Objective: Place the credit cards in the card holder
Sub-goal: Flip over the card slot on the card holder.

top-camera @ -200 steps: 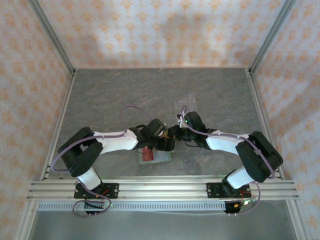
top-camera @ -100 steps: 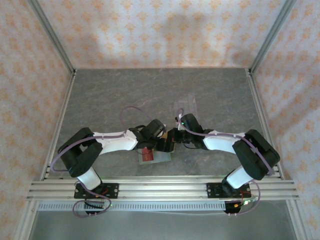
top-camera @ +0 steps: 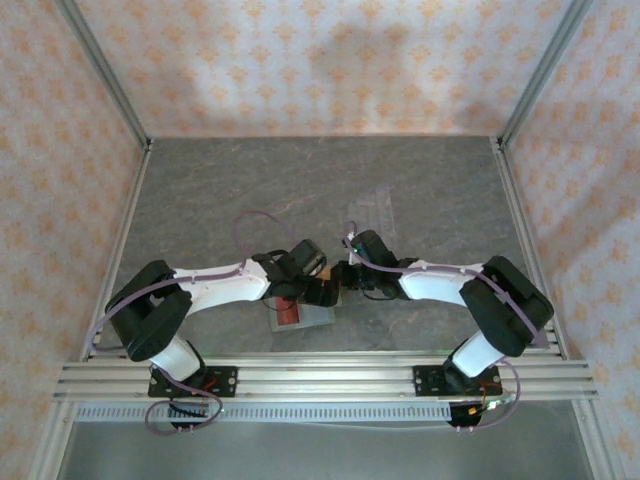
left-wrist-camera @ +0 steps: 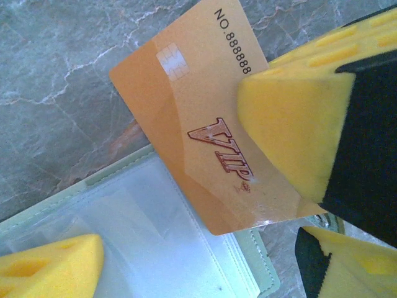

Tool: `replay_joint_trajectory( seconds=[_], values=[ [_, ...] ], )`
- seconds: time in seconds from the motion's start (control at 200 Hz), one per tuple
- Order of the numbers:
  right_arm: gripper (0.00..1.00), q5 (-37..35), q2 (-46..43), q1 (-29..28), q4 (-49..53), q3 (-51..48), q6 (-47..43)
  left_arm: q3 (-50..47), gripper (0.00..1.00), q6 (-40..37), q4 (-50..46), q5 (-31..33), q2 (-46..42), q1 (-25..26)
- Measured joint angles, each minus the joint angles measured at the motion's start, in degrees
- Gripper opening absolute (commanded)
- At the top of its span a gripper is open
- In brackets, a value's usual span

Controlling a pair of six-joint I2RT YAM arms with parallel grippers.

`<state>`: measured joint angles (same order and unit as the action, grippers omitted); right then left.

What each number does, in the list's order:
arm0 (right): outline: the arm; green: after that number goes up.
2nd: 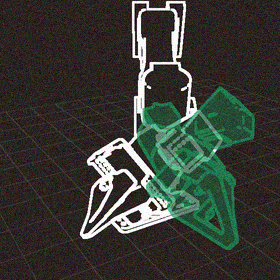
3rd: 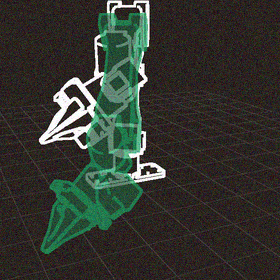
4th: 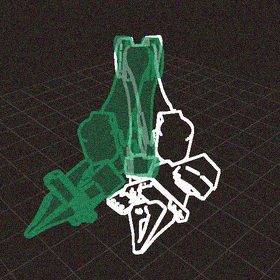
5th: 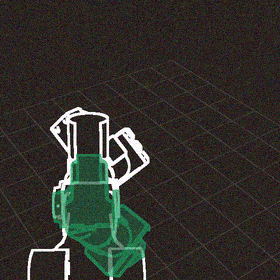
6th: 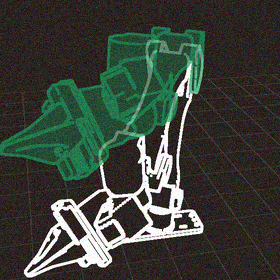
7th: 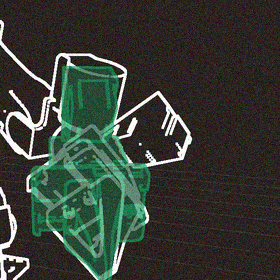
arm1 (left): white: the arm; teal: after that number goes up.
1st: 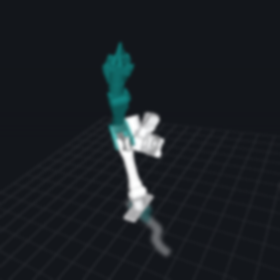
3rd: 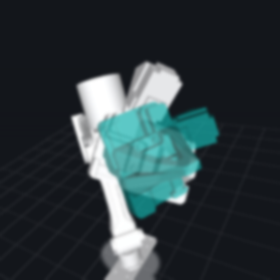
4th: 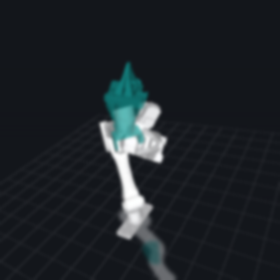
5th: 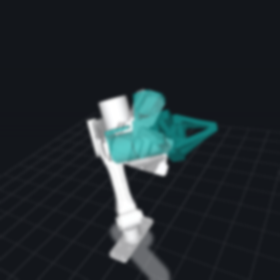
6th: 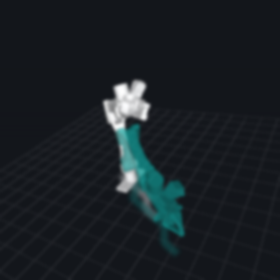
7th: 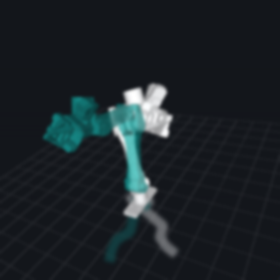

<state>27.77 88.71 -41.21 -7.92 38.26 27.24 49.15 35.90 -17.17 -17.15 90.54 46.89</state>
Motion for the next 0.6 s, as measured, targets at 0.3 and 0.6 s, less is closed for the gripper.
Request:
replay_joint_trajectory(
  seconds=[0.3,0.6],
  values=[
    [0.00,5.11,-4.57,4.22,-3.67,-0.57,2.89,1.42,0.82,0.00,2.89,-1.03,0.50,0.37],
    [0.00,11.43,1.81,4.15,-11.30,-1.42,7.37,1.27,0.82,0.02,2.10,-0.44,1.01,0.24]
  ],
)
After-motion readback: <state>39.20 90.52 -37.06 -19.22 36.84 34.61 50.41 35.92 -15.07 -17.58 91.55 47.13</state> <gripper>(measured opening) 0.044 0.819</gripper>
